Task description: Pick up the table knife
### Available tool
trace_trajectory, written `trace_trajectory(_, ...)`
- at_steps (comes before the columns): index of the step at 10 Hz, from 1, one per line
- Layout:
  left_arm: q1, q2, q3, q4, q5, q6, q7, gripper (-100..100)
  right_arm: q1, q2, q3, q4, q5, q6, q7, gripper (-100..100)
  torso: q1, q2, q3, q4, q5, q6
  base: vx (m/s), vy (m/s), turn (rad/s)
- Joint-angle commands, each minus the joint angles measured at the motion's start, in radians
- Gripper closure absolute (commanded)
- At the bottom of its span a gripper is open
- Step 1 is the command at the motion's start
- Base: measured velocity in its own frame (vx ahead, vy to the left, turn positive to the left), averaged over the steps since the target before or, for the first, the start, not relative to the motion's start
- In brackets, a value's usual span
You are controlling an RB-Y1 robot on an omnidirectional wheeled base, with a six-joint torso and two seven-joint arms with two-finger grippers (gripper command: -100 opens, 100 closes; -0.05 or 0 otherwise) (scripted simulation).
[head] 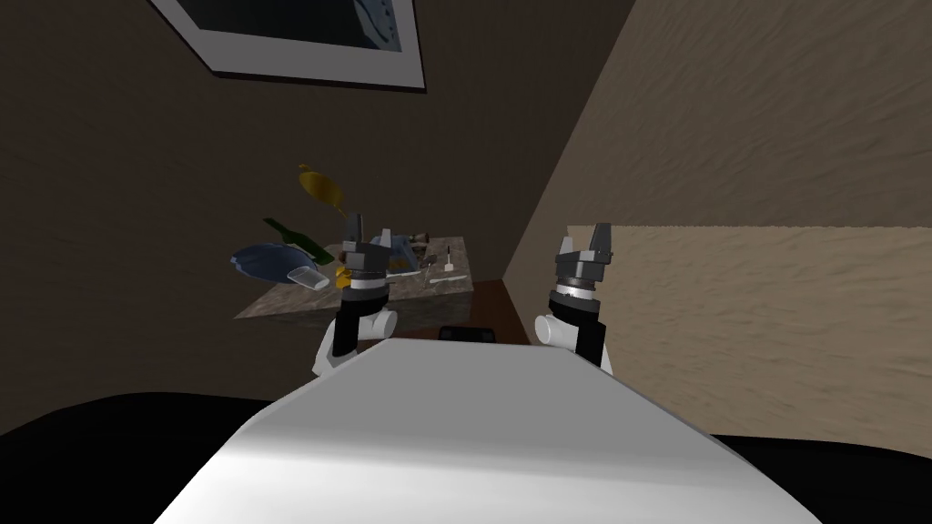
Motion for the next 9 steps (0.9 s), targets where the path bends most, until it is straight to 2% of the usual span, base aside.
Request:
trace_trajectory(1, 0.01, 0.02, 0.019, -0.003, 0.012, 0.05, -0.02, -100, 0.0, 0.0, 0.0, 0.0, 0.0, 0.0, 0.0, 0, 0.0, 0.0, 0.0, 0.0, 0.0, 0.0, 0.012, -0.104, 0.057)
trace_trajectory(2, 0.015, 0.035, 0.036, -0.005, 0.023, 0.082, -0.039, -100, 0.0, 0.0, 0.0, 0.0, 0.0, 0.0, 0.0, 0, 0.0, 0.001, 0.0, 0.0, 0.0, 0.0, 0.014, -0.162, 0.099)
trace_trajectory(3, 0.015, 0.035, 0.036, -0.005, 0.023, 0.099, -0.039, -100, 0.0, 0.0, 0.0, 0.0, 0.0, 0.0, 0.0, 0, -0.003, 0.001, 0.0, 0.0, 0.0, 0.0, 0.016, -0.118, 0.032)
trace_trajectory(4, 0.022, 0.047, 0.054, -0.006, 0.035, 0.137, -0.059, -100, 0.0, 0.0, 0.0, 0.0, 0.0, 0.0, 0.0, 0, -0.001, 0.0, 0.0, 0.0, 0.0, 0.0, 0.025, -0.099, 0.038)
trace_trajectory(5, 0.022, 0.047, 0.054, -0.006, 0.035, 0.148, -0.059, -100, 0.0, 0.0, 0.0, 0.0, 0.0, 0.0, 0.0, 0, 0.0, 0.0, 0.0, 0.0, 0.0, 0.0, 0.023, -0.082, 0.031)
trace_trajectory(6, 0.029, 0.059, 0.073, -0.007, 0.048, 0.188, -0.079, -100, 0.0, 0.0, 0.0, 0.0, 0.0, 0.0, 0.0, 0, 0.001, 0.0, 0.0, 0.0, 0.0, 0.0, 0.027, -0.104, 0.054)
trace_trajectory(7, 0.029, 0.059, 0.073, -0.007, 0.048, 0.201, -0.079, -100, 0.0, 0.0, 0.0, 0.0, 0.0, 0.0, 0.0, 0, 0.0, 0.0, 0.0, 0.0, 0.0, 0.0, 0.015, -0.104, 0.029)
trace_trajectory(8, 0.038, 0.069, 0.093, -0.007, 0.063, 0.234, -0.101, -100, 0.0, 0.0, 0.0, 0.0, 0.0, 0.0, 0.0, 0, 0.0, 0.0, 0.0, 0.0, 0.0, 0.0, 0.03, -0.129, 0.038)
trace_trajectory(9, 0.038, 0.069, 0.093, -0.007, 0.063, 0.257, -0.101, -100, 0.0, 0.0, 0.0, 0.0, 0.0, 0.0, 0.0, 0, -0.001, 0.0, 0.0, 0.0, 0.0, 0.0, 0.028, -0.116, 0.037)
